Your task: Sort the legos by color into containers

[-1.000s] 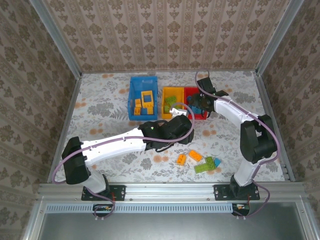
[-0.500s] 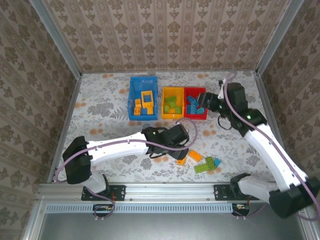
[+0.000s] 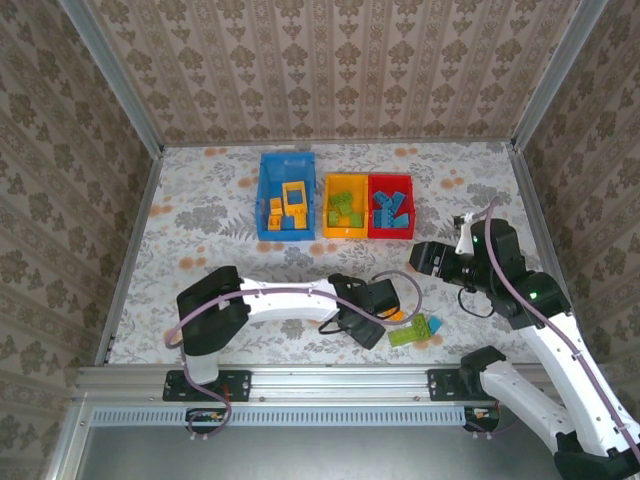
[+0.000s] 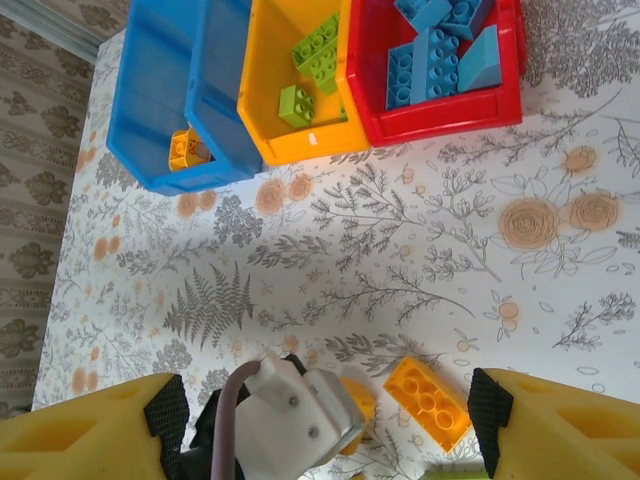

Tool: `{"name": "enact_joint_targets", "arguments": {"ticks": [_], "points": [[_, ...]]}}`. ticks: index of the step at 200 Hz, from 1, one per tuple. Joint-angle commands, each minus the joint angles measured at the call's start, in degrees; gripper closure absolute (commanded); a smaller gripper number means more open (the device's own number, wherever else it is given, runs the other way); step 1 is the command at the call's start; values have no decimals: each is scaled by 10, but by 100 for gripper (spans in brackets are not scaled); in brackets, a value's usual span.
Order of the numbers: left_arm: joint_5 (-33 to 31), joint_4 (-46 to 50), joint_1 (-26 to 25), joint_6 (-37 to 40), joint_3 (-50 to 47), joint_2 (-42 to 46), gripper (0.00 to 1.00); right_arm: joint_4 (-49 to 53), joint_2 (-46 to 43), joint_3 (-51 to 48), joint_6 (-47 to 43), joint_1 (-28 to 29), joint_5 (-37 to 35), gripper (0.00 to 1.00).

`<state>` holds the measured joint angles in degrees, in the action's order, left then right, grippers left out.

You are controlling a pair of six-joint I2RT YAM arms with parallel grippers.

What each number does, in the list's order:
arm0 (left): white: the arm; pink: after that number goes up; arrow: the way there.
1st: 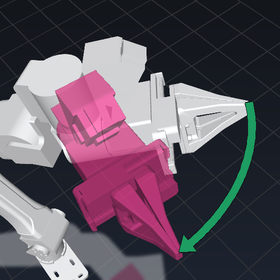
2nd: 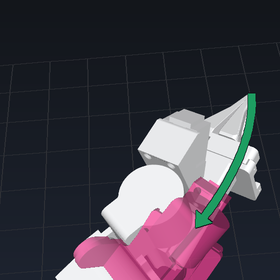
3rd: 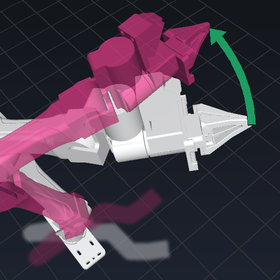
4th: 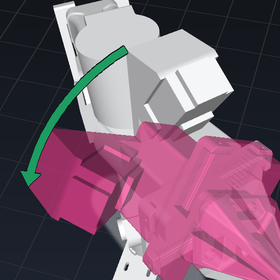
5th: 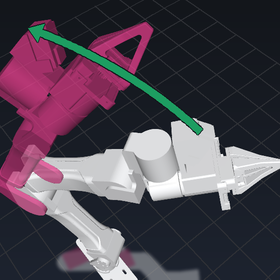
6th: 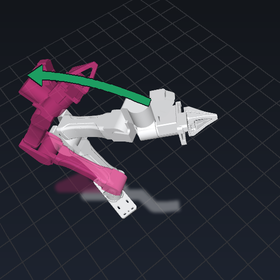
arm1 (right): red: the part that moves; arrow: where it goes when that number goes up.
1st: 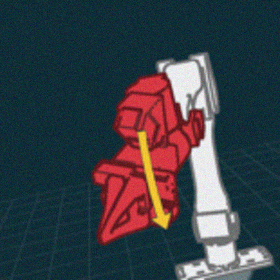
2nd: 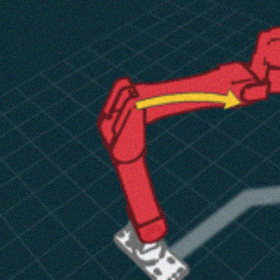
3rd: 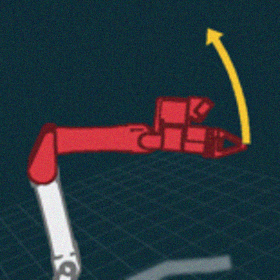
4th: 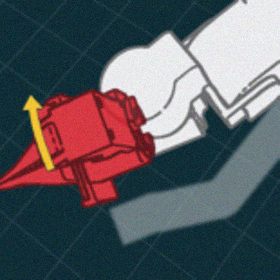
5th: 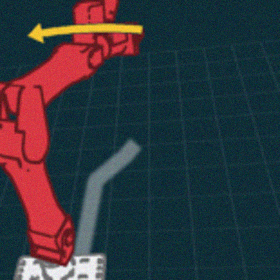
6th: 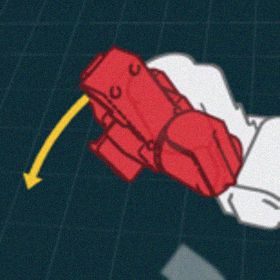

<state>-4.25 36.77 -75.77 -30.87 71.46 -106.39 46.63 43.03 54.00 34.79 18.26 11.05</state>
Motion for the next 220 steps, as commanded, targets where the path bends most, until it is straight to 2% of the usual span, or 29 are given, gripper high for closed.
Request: {"name": "enact_joint_targets", "arguments": {"ticks": [1, 30, 57, 75, 91, 108, 125, 134, 146, 161, 180, 203, 220], "points": [[2, -9, -1, -10, 17, -22, 25, 15, 1, 4, 17, 1, 16, 23], [0, -17, 0, -10, 24, -44, 32, 12, -3, 0, 20, 2, 14, 24], [-22, -15, 1, -16, 32, -54, 54, 14, -8, -5, 21, 1, 16, 24], [-44, -13, 3, -25, 26, -43, 62, 9, -10, -4, 13, 2, 31, 24], [-69, -1, 8, -35, 16, -17, 65, -11, -11, -6, 0, 1, 72, 24], [-83, 12, 28, -48, -6, 35, 66, -70, -20, -11, -8, 1, 162, 26], [-87, 29, 66, -54, -31, 100, 66, -164, -35, -30, 8, 7, 251, 27], [-86, 40, 94, -50, -41, 133, 66, -202, -38, -36, 6, 22, 262, 27], [-83, 54, 134, -37, -47, 172, 66, -201, -29, -25, -24, 69, 223, 26], [-81, 72, 193, -13, -43, 206, 66, -181, 2, -2, -65, 156, 126, 25], [-64, 94, 275, 17, -21, 215, 66, -207, 54, 4, -71, 234, 51, 25], [-32, 91, 370, 49, 16, 189, 66, -240, 99, 8, -61, 283, -21, 25], [-23, 92, 415, 64, 56, 147, 66, -250, 116, 13, -53, 292, -48, 25]]}}
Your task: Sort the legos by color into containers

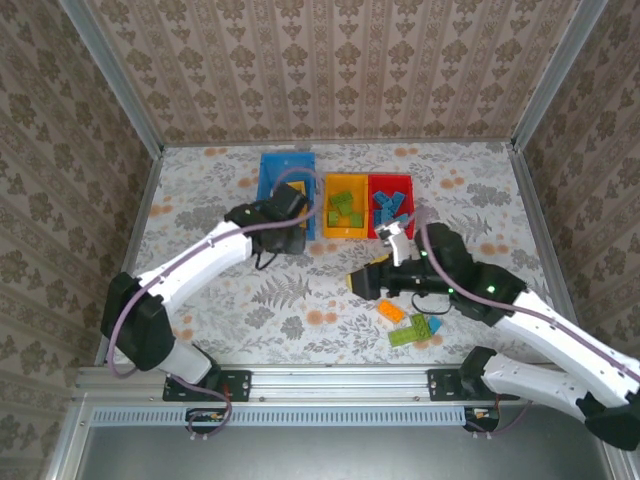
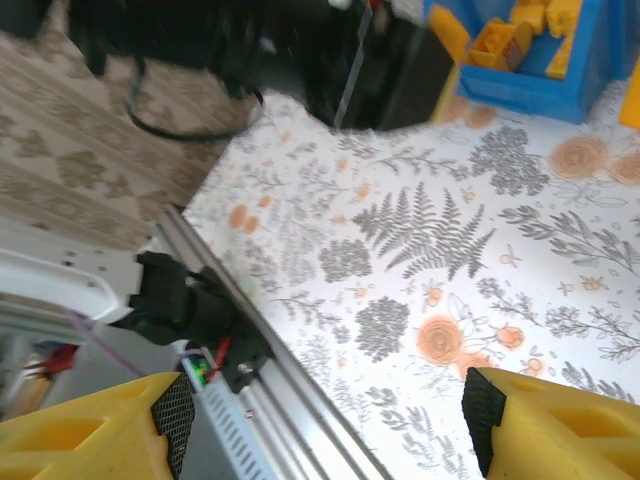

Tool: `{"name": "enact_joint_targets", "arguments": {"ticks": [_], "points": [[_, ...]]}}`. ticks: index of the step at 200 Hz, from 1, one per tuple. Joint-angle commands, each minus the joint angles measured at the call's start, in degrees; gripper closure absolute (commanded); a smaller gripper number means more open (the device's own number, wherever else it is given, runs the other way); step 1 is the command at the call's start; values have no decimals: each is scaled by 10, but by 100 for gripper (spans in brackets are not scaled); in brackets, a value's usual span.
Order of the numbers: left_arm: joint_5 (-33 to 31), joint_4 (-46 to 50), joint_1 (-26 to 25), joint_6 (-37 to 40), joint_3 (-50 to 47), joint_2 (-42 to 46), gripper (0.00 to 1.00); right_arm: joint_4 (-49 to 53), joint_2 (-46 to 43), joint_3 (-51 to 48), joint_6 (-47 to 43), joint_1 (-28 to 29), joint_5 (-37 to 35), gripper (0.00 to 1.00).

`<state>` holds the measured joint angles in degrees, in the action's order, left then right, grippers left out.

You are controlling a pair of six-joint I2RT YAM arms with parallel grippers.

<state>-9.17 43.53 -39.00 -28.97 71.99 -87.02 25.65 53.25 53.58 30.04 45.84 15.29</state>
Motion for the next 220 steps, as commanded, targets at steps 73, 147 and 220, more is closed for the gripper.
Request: {"name": "enact_joint_targets", "arguments": {"ticks": [73, 147, 220], "points": [[-9, 80, 85, 52, 231, -246, 63, -29, 19, 9, 16, 19, -124, 25], [10, 87, 89, 34, 245, -271, 37, 6, 11, -3, 32, 19, -153, 23], [7, 70, 70, 4, 217, -139, 32, 114, 4, 7, 84, 18, -235, 23]]}}
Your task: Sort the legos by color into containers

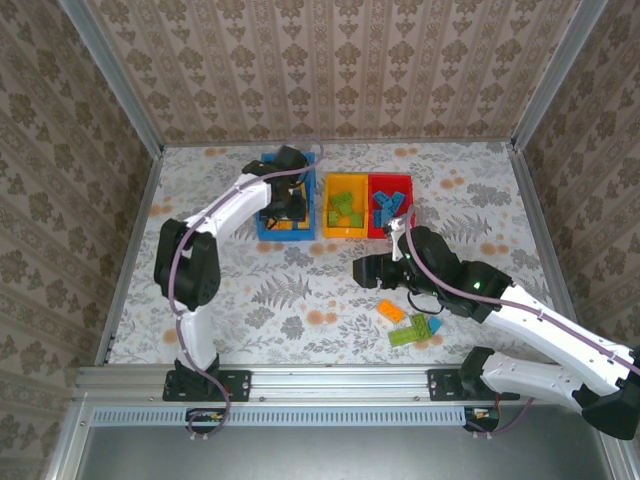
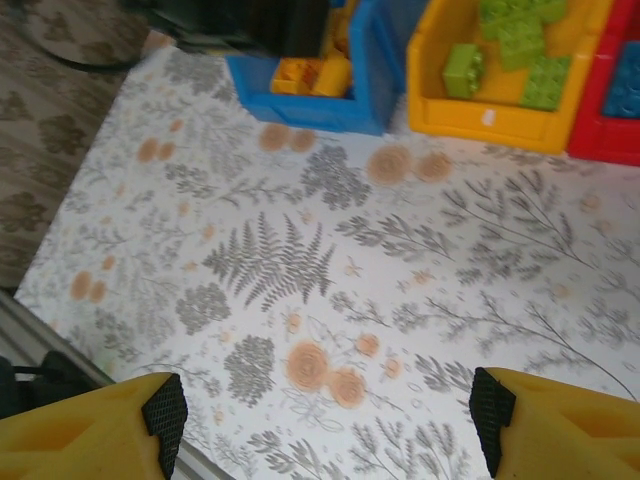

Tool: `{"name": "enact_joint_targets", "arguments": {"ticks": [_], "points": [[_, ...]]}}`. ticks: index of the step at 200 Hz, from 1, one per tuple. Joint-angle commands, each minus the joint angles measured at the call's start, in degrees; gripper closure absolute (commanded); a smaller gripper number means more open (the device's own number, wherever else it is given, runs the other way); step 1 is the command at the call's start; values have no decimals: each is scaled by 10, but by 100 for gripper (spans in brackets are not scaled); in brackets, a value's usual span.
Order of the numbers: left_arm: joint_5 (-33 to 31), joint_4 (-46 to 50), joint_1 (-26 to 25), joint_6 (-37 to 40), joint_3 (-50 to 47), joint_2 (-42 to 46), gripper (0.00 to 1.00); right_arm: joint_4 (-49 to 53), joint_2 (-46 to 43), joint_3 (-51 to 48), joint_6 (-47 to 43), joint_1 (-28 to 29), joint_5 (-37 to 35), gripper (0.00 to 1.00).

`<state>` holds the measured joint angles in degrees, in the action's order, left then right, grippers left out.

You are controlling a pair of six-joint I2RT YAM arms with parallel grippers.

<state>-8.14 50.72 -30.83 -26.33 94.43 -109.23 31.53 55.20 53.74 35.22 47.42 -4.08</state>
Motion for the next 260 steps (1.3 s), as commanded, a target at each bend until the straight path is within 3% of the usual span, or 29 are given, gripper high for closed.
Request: {"name": "enact_joint_targets", "arguments": {"ticks": [1, 44, 109, 151, 206, 260], "points": [[-4, -2, -12, -23, -8, 86, 32, 56, -15, 6, 33, 3, -42, 23], [-5, -13, -58, -43, -39, 190, 30, 110, -13, 17, 50, 3, -65, 23], [23, -82, -179, -73, -149, 333, 30, 183, -13, 20, 65, 1, -86, 24], [6, -136, -277, -119, -247, 371, 31, 196, -2, -11, 71, 3, -69, 25], [-62, -186, -409, -212, -355, 401, 31, 210, 0, -43, 62, 3, -81, 25], [-93, -183, -443, -268, -409, 444, 31, 194, 28, -70, 55, 4, -68, 25]]}}
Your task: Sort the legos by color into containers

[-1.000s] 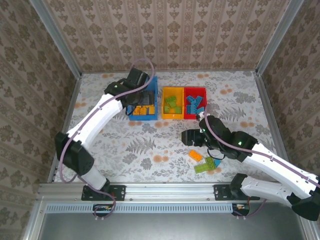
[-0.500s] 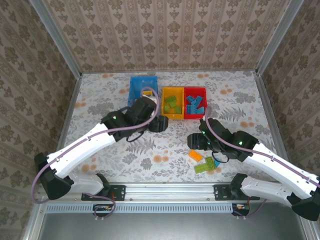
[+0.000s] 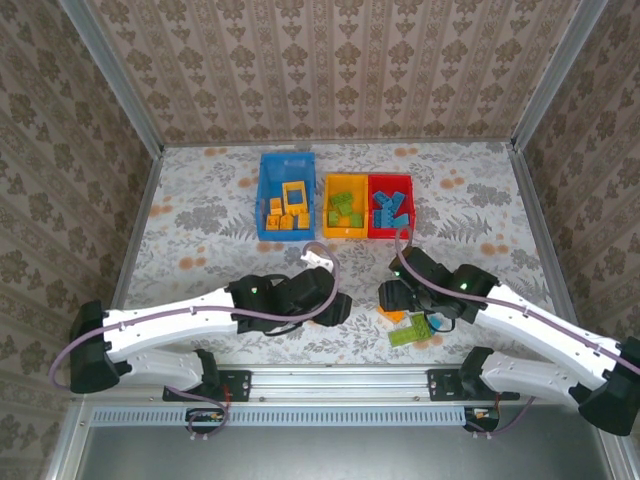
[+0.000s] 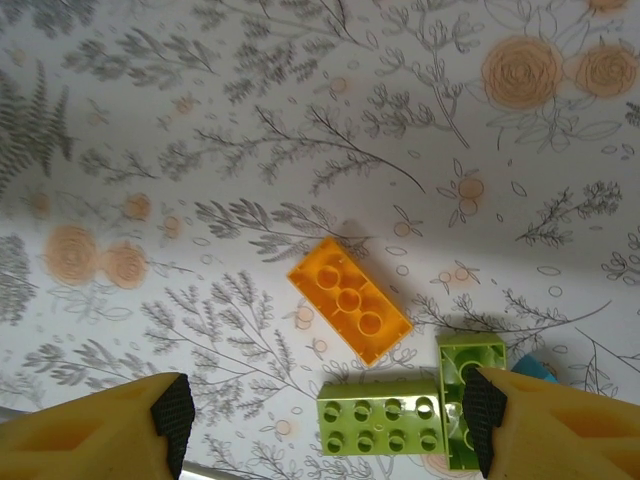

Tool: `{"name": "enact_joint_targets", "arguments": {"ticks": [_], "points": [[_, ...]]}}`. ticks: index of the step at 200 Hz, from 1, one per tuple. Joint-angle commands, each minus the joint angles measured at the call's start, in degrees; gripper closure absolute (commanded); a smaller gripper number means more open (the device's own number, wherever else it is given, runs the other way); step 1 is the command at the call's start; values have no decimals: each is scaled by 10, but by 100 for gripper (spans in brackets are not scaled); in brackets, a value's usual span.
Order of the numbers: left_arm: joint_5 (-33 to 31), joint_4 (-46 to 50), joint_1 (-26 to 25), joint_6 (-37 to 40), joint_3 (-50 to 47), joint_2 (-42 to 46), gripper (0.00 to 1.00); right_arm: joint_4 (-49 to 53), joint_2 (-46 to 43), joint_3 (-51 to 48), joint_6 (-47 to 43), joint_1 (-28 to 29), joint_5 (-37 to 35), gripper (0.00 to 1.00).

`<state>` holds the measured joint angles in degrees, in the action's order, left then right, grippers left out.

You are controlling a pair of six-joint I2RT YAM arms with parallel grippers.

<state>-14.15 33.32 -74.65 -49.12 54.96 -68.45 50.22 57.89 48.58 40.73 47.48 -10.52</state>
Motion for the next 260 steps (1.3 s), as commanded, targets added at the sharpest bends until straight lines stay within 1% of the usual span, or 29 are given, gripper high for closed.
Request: {"name": "enact_joint_targets", "arguments": {"ticks": [1, 23, 34, 44, 70, 94, 108, 118, 142, 164, 213, 234, 260], "points": [[-34, -8, -5, -40, -15, 37, 31, 7, 0, -19, 1, 3, -4, 25], [-36, -8, -5, -48, -27, 47, 32, 41, -18, -23, 29, 2, -47, 25], [-35, -13, -5, -51, -29, 46, 32, 86, -24, -20, 81, -4, -87, 25], [-35, -17, -5, -52, -28, 41, 32, 114, -37, -31, 135, -14, -97, 24], [-30, -33, -7, -47, -15, 21, 32, 106, -109, -98, 232, -60, -67, 23], [-26, -40, -13, -37, 4, -4, 32, 88, -156, -130, 256, -128, -33, 23], [-19, -46, -15, -34, 9, -17, 32, 70, -164, -147, 274, -162, -4, 23], [-15, -50, -15, -32, 13, -24, 32, 55, -164, -162, 291, -176, 20, 23], [-14, -53, -19, -28, 22, -34, 32, 45, -169, -194, 354, -178, 41, 23], [-12, -64, -22, -25, 22, -36, 33, 33, -180, -219, 390, -178, 44, 24], [0, -80, -23, -11, 26, -45, 32, -43, -145, -257, 410, -183, 61, 26], [0, -78, -23, -10, 29, -48, 33, -50, -142, -264, 421, -183, 56, 28], [0, -79, -23, -9, 30, -47, 33, -58, -147, -273, 426, -188, 52, 33]]}}
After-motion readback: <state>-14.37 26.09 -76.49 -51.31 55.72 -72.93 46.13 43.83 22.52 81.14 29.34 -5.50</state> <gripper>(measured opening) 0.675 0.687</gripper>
